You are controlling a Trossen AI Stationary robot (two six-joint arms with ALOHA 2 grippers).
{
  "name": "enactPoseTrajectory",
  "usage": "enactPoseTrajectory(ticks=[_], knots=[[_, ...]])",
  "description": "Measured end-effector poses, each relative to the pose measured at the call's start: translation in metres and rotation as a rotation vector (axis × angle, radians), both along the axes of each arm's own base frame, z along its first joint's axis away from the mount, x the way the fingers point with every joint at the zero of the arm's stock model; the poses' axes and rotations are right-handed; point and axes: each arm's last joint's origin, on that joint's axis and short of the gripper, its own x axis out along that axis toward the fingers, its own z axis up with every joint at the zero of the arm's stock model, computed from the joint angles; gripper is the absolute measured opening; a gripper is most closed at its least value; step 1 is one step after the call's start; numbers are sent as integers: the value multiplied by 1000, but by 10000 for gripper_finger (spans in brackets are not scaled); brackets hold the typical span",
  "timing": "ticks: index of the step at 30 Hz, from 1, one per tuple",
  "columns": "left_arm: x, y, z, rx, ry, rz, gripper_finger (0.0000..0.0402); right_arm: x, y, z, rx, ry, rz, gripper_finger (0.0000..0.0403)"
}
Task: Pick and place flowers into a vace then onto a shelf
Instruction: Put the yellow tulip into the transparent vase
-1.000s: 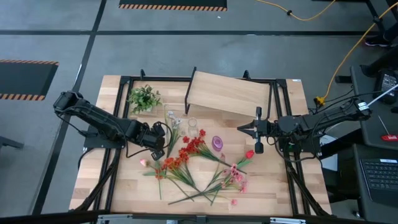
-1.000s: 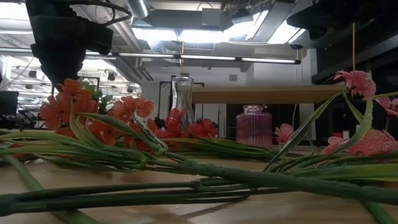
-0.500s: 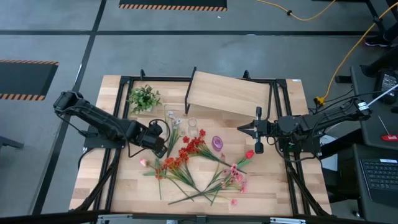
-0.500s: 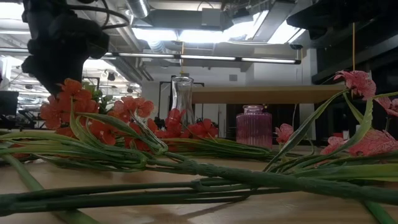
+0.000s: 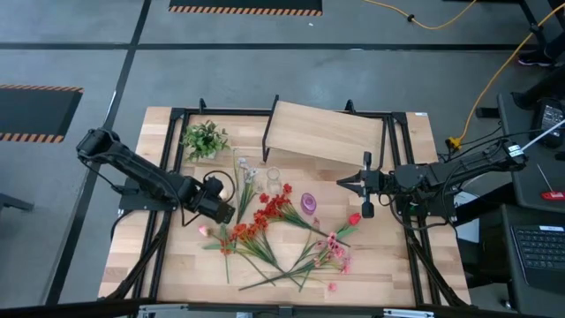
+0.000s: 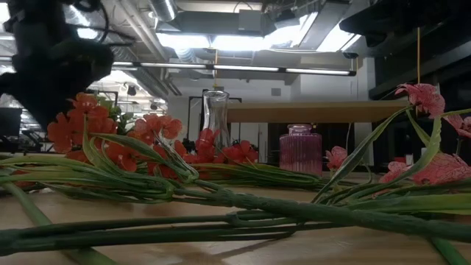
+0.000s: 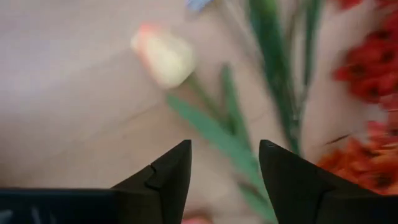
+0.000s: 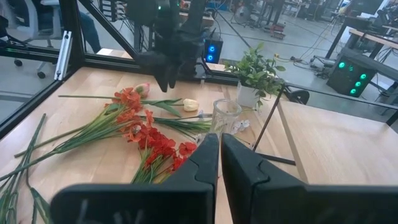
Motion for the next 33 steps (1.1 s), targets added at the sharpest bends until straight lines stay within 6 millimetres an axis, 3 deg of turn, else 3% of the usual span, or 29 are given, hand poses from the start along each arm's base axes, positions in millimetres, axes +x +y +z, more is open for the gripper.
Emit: enactPoseTrajectory(ticks=[5, 14, 26, 33], knots=[[-2, -3, -12, -40, -26, 3, 178, 0, 0, 0, 0, 1, 0, 23], [3, -6, -13, -48, -86, 0, 180, 0, 0, 0, -1, 2, 0, 23], [15, -13, -46, -39, 50, -34, 180, 0, 0, 0, -4, 2, 0, 23], [18, -14, -52, -29, 73, -50, 177, 0, 0, 0, -4, 2, 0, 23]])
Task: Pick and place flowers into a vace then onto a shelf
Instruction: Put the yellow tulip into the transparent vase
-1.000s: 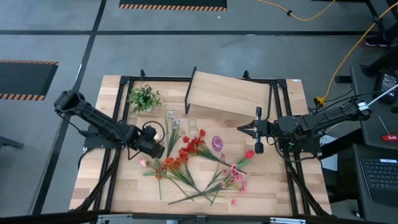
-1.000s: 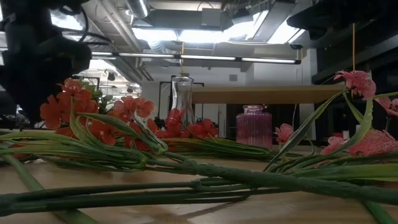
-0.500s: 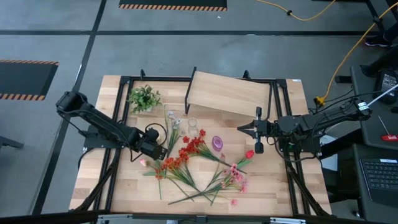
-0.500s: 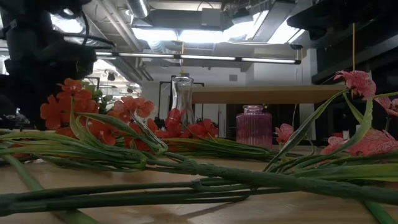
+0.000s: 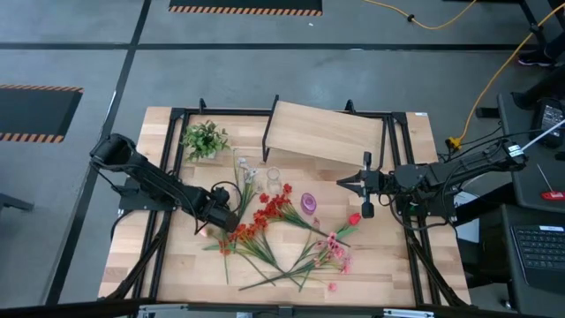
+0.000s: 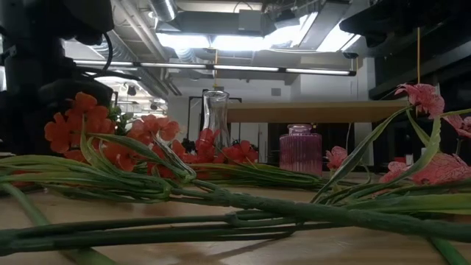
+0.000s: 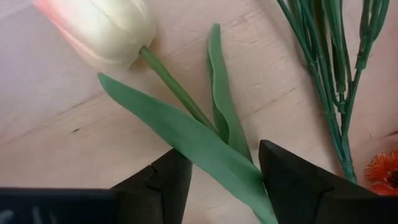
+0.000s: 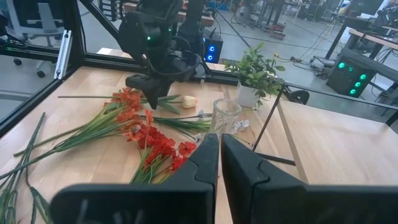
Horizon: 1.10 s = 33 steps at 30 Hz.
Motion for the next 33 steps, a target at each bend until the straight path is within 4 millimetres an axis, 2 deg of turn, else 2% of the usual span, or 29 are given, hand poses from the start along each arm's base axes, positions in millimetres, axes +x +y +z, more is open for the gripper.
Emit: enactPoseTrajectory(ticks=[5, 14, 19, 27, 33], knots=[[-1, 1, 2, 3, -9, 2, 139, 0, 0, 0, 2, 0, 0, 23], [-1, 1, 14, -21, -96, -4, 12, 0, 0, 0, 3, 0, -1, 23], [-5, 3, 29, -41, -160, -19, 12, 0, 0, 0, 3, -1, 0, 23], [-18, 10, 64, -59, -330, -82, 10, 0, 0, 0, 2, 0, 0, 24], [-34, 20, 94, 42, -510, -163, 7, 0, 0, 0, 5, -1, -1, 24]])
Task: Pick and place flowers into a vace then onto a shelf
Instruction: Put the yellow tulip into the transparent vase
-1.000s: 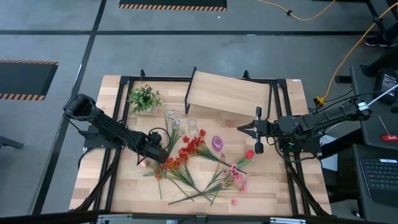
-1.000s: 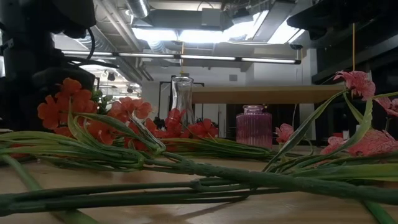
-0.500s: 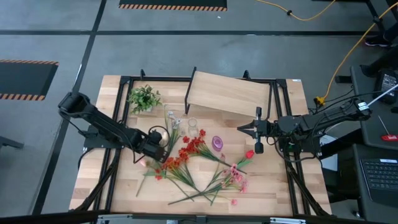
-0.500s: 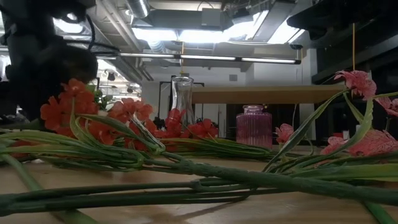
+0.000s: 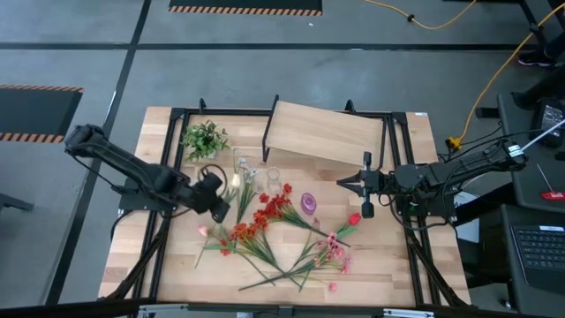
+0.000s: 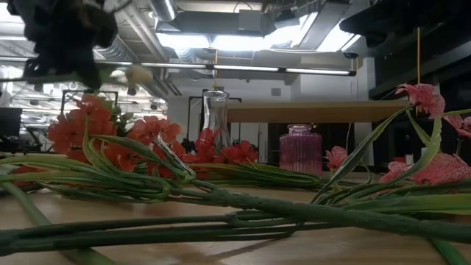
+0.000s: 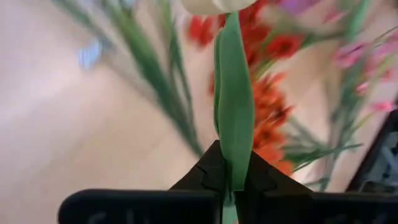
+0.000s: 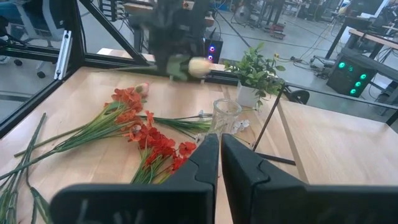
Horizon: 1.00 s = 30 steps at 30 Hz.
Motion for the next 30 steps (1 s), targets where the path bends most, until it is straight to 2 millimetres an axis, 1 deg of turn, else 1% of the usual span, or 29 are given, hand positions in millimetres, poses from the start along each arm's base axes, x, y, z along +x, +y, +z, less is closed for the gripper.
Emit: enactPoseTrajectory(ticks=[6, 13, 17, 21, 24, 27, 30], knots=[[-17, 15, 24, 164, -162, -6, 8, 0, 0, 0, 15, -2, -3, 23], [-26, 39, 38, 316, -224, -13, 7, 0, 0, 2, 30, -21, -5, 23], [-21, 50, 47, 451, -278, -64, 7, 0, 0, 2, 32, -20, -5, 23], [-11, 58, 60, 579, -392, -177, 7, 0, 0, 2, 52, -21, -9, 23], [-6, 66, 68, 654, -463, -215, 7, 0, 0, 2, 55, -22, -10, 23], [-5, 74, 71, 710, -480, -223, 7, 0, 0, 2, 55, -21, -9, 23], [-4, 84, 71, 748, -459, -218, 8, 0, 0, 1, 59, -20, -10, 23]])
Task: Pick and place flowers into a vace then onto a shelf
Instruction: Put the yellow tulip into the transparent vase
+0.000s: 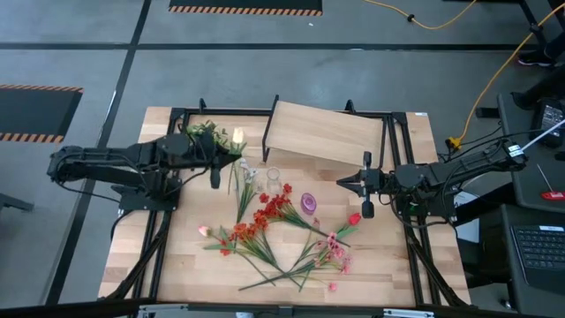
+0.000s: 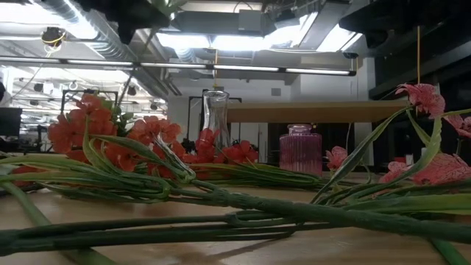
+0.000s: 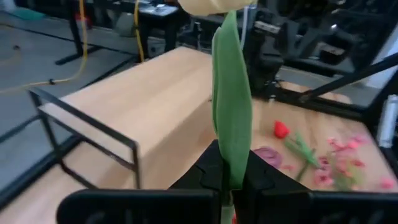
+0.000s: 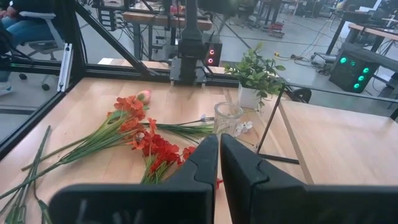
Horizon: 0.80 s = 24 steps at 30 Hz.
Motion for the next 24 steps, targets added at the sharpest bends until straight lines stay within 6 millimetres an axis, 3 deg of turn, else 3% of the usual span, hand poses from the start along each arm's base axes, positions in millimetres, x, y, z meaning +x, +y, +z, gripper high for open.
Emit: enactPoseTrajectory(ticks=[3, 9, 15, 24], knots=[[6, 9, 1, 50, -8, -13, 8, 0, 0, 0, 5, -1, -1, 23], [29, 19, 6, 157, -128, -209, 8, 0, 0, 0, 2, -3, 0, 23], [50, 27, 7, 264, -228, -225, 8, 0, 0, 0, 46, -7, -8, 23], [54, 35, 19, 288, -418, -381, 8, 0, 0, 0, 47, -7, -8, 23]])
